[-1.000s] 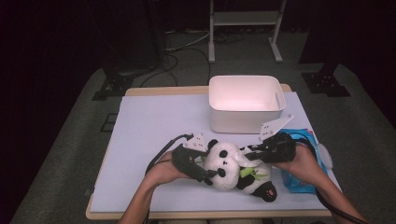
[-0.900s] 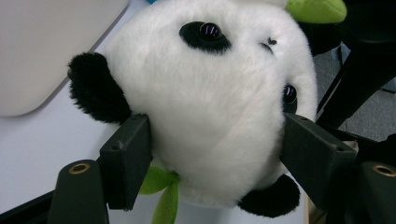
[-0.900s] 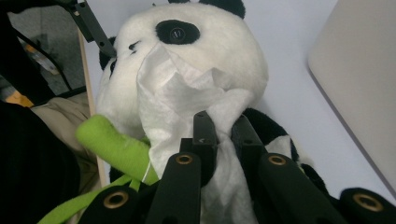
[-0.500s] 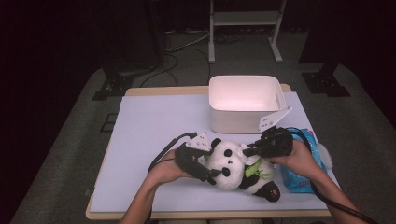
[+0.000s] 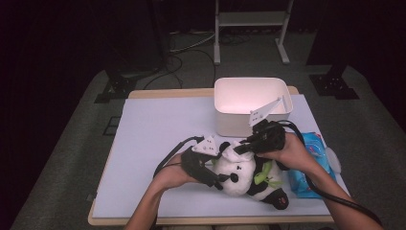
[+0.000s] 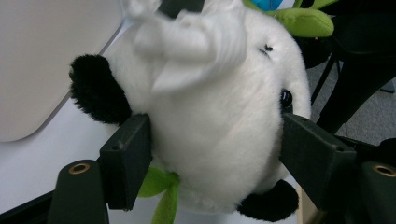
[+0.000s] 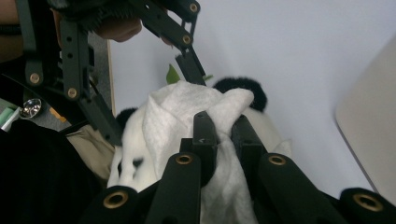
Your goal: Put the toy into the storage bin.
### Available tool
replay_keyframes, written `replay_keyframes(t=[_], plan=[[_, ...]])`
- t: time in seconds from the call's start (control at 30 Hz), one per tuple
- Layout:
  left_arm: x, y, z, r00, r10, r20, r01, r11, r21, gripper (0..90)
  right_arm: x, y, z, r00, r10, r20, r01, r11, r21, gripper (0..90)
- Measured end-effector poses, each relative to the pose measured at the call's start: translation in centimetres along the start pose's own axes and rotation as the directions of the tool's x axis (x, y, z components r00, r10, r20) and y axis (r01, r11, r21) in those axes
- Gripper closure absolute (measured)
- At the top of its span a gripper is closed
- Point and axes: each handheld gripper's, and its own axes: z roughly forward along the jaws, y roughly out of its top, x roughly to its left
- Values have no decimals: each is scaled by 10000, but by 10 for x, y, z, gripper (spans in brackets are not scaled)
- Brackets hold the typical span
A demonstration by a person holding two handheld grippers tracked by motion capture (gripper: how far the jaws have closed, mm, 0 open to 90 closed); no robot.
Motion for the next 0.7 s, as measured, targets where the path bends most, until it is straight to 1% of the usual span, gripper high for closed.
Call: replay_keyframes(t=[0.1, 0.13, 0.2, 0.23, 0.27, 0.3, 0.37, 0.4, 0.43, 0.53, 0.7], plan=[[0, -1, 1, 10000, -44, 20, 44, 10000, 12, 270, 2, 10, 9, 9998, -211, 2, 211, 9996, 190, 823], [0, -1, 1, 9999, -134, 36, 134, 9999, -50, 270, 2, 12, 11, 9997, -250, -5, 250, 9994, 223, 823], [1, -2, 2, 10000, -90, 15, 90, 9999, 58, 270, 3, 16, 15, 9991, -415, 52, 413, 9986, 333, 823], [1, -2, 2, 9999, -108, 22, 108, 9999, 55, 270, 4, 17, 17, 9995, -323, 59, 320, 9988, 362, 823], [1, -3, 2, 9998, -181, 32, 181, 9998, 10, 270, 3, 18, 18, 9993, -375, 73, 371, 9985, 401, 823], [1, -3, 2, 9999, -166, 47, 166, 9999, 27, 270, 3, 18, 19, 9991, -419, 106, 413, 9981, 466, 823], [2, -3, 2, 9999, -112, 41, 112, 9999, 59, 270, 2, 16, 17, 9992, -364, 162, 356, 9982, 477, 823], [1, -3, 2, 9999, -100, 42, 100, 9999, 98, 270, 1, 15, 16, 9988, -439, 214, 427, 9977, 529, 823], [1, -3, 3, 10000, -83, 28, 82, 9999, 114, 270, 1, 12, 14, 9990, -323, 306, 307, 9982, 525, 823], [1, -3, 3, 10000, -93, -6, 93, 9998, 151, 270, -1, 6, 11, 9988, -274, 396, 256, 9986, 459, 823], [0, -3, 3, 9999, -118, 11, 118, 9998, 175, 270, -4, -6, 2, 9986, -19, 532, -1, 9993, 372, 823]])
